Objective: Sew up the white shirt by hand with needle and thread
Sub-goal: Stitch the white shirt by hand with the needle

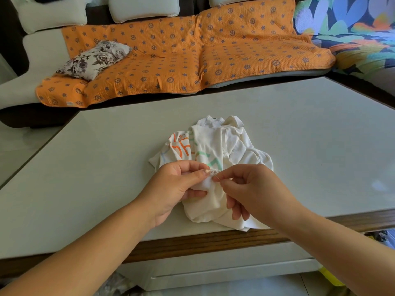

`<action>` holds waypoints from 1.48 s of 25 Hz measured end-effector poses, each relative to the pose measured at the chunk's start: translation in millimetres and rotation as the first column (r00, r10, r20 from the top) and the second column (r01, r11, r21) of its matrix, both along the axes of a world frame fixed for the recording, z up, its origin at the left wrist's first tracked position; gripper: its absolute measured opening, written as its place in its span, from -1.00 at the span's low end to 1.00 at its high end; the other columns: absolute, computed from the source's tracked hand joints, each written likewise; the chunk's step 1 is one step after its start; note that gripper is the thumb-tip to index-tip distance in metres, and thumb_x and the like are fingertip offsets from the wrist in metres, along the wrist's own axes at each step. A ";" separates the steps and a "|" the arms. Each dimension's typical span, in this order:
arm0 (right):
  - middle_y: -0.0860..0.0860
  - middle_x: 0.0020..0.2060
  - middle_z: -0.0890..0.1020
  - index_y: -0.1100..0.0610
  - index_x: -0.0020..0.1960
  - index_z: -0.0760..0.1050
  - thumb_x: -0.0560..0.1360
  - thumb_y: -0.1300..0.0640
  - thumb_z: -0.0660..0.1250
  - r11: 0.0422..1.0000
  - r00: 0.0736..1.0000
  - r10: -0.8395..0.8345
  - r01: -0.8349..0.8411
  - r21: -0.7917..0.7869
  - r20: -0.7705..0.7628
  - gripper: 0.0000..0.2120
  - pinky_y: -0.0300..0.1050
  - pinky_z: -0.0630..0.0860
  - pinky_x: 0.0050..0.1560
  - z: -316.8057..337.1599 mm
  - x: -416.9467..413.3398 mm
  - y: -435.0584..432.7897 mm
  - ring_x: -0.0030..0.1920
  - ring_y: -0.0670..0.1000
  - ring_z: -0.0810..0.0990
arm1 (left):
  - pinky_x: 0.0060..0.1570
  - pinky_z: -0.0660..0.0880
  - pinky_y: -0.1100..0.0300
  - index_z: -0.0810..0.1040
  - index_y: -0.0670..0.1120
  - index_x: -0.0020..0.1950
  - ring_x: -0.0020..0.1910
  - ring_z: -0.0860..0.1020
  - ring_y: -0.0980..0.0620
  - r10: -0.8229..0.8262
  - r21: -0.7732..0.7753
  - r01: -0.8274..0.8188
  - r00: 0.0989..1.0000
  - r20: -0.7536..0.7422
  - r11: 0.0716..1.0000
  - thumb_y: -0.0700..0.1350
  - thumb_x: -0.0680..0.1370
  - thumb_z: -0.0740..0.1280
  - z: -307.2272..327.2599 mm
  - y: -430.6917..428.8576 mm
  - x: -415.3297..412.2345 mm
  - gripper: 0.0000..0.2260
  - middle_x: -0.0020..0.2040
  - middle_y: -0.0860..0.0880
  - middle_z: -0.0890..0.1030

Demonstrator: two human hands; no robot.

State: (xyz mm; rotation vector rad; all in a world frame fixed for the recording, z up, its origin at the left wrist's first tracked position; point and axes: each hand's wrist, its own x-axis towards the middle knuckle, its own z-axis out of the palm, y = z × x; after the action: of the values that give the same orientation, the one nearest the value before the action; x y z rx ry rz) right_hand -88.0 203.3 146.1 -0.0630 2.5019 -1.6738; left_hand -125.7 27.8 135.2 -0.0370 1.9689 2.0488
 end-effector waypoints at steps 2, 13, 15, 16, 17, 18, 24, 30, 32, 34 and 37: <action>-0.02 -0.52 0.58 0.04 -0.02 0.62 0.54 0.26 0.25 1.000 1.000 -0.003 0.003 -0.003 -0.003 -0.79 -0.26 0.48 -0.49 -0.2 0.1 -0.7 -0.56 -0.07 0.52 | -0.24 0.60 0.24 0.67 -0.15 -0.07 -0.10 0.66 0.07 -0.004 -0.005 0.004 1.000 -0.006 1.000 -0.21 0.48 0.41 0.1 0.3 0.3 -0.93 -0.12 -0.06 0.70; 0.06 -0.41 0.66 0.10 -0.06 0.50 0.61 0.15 0.24 0.997 0.995 -0.078 0.076 -0.020 -0.068 -0.90 -0.23 0.49 -0.47 -8.9 -0.1 -8.2 -0.50 -0.03 0.59 | -0.20 0.59 0.23 0.67 -0.13 -0.09 -0.09 0.65 0.10 -0.027 -0.051 0.025 0.999 -0.027 0.998 -0.20 0.49 0.42 -1.0 8.5 5.4 -0.96 -0.16 -0.01 0.71; 0.08 -0.40 0.66 0.11 -0.05 0.48 0.61 0.16 0.24 0.996 0.995 -0.080 0.078 -0.042 -0.062 -0.91 -0.24 0.48 -0.47 -10.0 0.6 -8.7 -0.48 -0.02 0.60 | -0.18 0.59 0.23 0.69 -0.10 -0.05 -0.06 0.65 0.09 -0.019 -0.061 0.017 0.999 -0.030 0.998 -0.19 0.49 0.43 -1.6 8.5 5.2 -0.93 -0.11 -0.02 0.72; 0.08 -0.39 0.66 0.11 -0.05 0.47 0.62 0.16 0.24 0.995 0.995 -0.078 0.074 -0.060 -0.057 -0.92 -0.24 0.49 -0.46 -10.3 0.9 -9.3 -0.47 0.01 0.62 | -0.17 0.59 0.23 0.70 -0.08 -0.03 -0.04 0.65 0.08 -0.015 -0.075 0.012 0.999 -0.039 0.997 -0.18 0.50 0.43 -1.4 8.4 5.6 -0.91 -0.08 -0.02 0.72; 0.08 -0.39 0.66 0.10 -0.04 0.46 0.62 0.15 0.25 0.993 0.996 -0.078 0.073 -0.088 -0.052 -0.93 -0.22 0.50 -0.45 -10.5 0.8 -9.7 -0.44 0.04 0.63 | -0.16 0.58 0.25 0.71 -0.07 -0.02 -0.04 0.66 0.09 -0.019 -0.108 0.012 0.998 -0.063 0.994 -0.18 0.50 0.43 -1.3 8.1 6.5 -0.90 -0.07 -0.01 0.72; 0.09 -0.38 0.66 0.10 -0.01 0.44 0.62 0.15 0.26 0.989 0.996 -0.082 0.077 -0.123 -0.041 -0.96 -0.19 0.53 -0.43 -10.3 0.3 -9.9 -0.41 0.08 0.65 | -0.16 0.57 0.29 0.72 -0.05 -0.02 -0.04 0.66 0.10 -0.039 -0.172 0.019 0.993 -0.110 0.985 -0.18 0.51 0.42 -1.3 7.7 7.2 -0.89 -0.08 0.00 0.73; 0.13 -0.31 0.69 0.14 0.04 0.51 0.62 0.19 0.25 0.983 0.999 -0.020 0.026 -0.180 0.038 -0.92 0.00 0.67 -0.25 -3.0 -3.0 -7.7 -0.29 0.12 0.70 | -0.07 0.49 0.41 0.71 0.11 -0.09 -0.11 0.64 0.26 -0.197 -0.453 0.030 0.924 -0.327 0.891 -0.15 0.52 0.42 -0.2 6.4 11.1 -0.85 -0.17 0.16 0.71; -0.02 -0.27 0.70 0.02 -0.03 0.43 0.64 0.09 0.16 0.991 0.988 -0.136 0.136 -0.004 -0.073 -0.89 -0.11 0.53 -0.40 3.2 -11.3 1.6 -0.36 -0.05 0.67 | -0.02 0.51 0.28 0.69 0.17 -0.19 -0.13 0.63 0.28 -0.172 -0.450 -0.006 0.920 -0.352 0.893 -0.11 0.48 0.46 -2.3 9.1 9.2 -0.84 -0.19 0.21 0.70; -0.04 -0.17 0.69 0.06 -0.07 0.45 0.63 0.11 0.19 0.978 0.972 -0.206 0.205 -0.024 -0.114 -0.88 -0.07 0.52 -0.40 7.4 -20.2 11.6 -0.39 -0.06 0.65 | -0.01 0.53 0.23 0.71 0.14 -0.18 -0.13 0.64 0.24 -0.159 -0.417 0.015 0.937 -0.311 0.909 -0.10 0.49 0.46 -3.1 7.5 8.7 -0.87 -0.17 0.17 0.70; 0.07 -0.11 0.70 0.17 -0.05 0.43 0.64 0.17 0.19 0.922 0.979 -0.201 0.205 -0.328 0.045 -0.87 -0.14 0.53 -0.46 13.4 -28.6 20.5 -0.41 0.02 0.64 | 0.02 0.56 0.16 0.71 0.13 -0.17 -0.12 0.64 0.19 -0.158 -0.390 0.040 0.948 -0.276 0.920 -0.11 0.50 0.45 -2.5 6.8 8.6 -0.87 -0.15 0.14 0.71; 0.19 -0.29 0.67 0.23 -0.03 0.38 0.65 0.27 0.13 0.660 0.969 -0.106 0.236 -0.713 0.223 -0.89 -0.20 0.60 -0.44 22.6 -36.5 29.8 -0.40 0.07 0.67 | 0.01 0.53 0.25 0.71 0.10 -0.13 -0.08 0.64 0.20 -0.149 -0.359 0.057 0.961 -0.233 0.932 -0.09 0.50 0.45 -1.9 6.9 8.0 -0.91 -0.12 0.13 0.71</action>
State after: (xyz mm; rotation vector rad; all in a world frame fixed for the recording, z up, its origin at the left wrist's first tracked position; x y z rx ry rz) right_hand -124.5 233.2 168.7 0.2353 1.5887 -2.5461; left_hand -117.7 34.8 133.2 0.2654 2.4162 1.6832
